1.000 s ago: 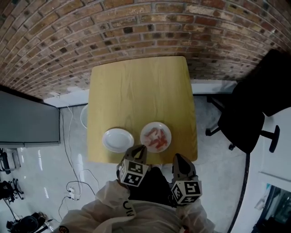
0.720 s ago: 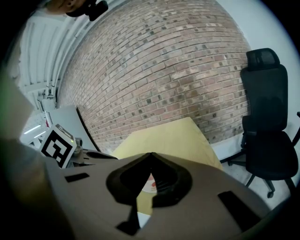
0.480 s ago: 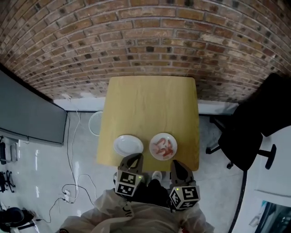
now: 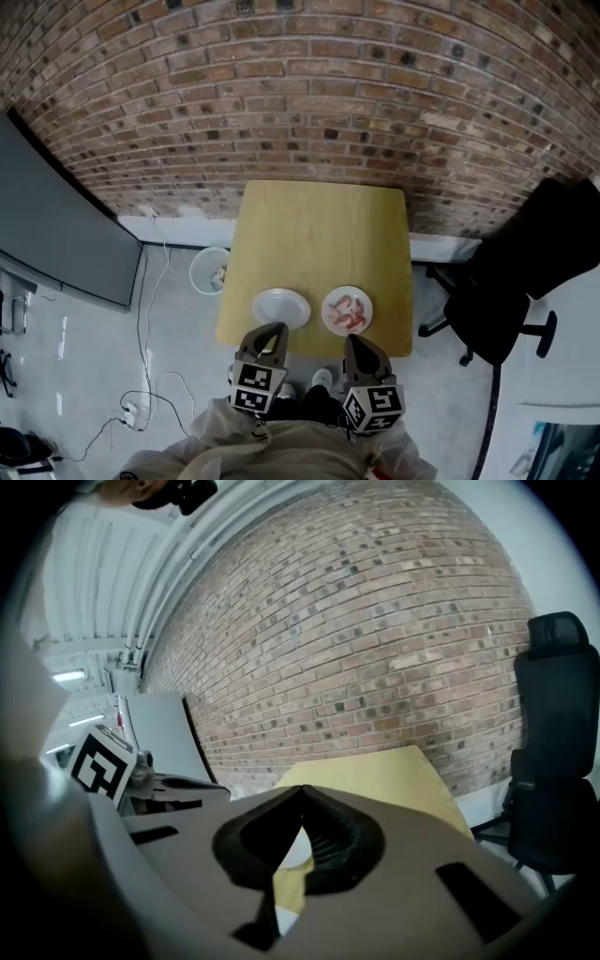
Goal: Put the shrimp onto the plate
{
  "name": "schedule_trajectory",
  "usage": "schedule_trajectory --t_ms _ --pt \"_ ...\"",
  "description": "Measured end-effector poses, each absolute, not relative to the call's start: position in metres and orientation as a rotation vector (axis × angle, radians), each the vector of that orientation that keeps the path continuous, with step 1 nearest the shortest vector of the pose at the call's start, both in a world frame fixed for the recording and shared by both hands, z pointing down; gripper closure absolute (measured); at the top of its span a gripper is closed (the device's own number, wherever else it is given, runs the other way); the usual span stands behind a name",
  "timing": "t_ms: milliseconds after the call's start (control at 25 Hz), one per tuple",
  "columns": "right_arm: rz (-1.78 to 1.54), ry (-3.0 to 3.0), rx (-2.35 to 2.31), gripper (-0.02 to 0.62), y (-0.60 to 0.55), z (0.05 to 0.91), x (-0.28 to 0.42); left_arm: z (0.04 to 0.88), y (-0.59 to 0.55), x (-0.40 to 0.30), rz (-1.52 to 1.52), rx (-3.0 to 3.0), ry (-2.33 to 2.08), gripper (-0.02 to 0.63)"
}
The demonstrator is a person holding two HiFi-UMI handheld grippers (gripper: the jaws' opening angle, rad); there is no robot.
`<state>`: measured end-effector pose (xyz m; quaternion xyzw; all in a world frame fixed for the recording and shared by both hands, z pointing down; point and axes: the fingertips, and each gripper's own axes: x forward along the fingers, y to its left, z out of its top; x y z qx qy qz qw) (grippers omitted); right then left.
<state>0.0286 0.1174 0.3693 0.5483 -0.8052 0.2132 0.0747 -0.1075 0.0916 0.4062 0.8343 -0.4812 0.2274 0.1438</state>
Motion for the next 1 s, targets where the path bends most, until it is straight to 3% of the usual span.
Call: schedule_trajectory --t_ms 480,1000 --pt "0.501 -2.404 1.753 0.572 0.172 0.323 -0.030 0.354 0.148 -0.178 0.509 2.490 -1.478 0.597" --pt "0.350 -2.438 1.742 0.572 0.192 0.291 -0.043 0.318 0.174 -0.176 0.435 2.550 -1.521 0.597"
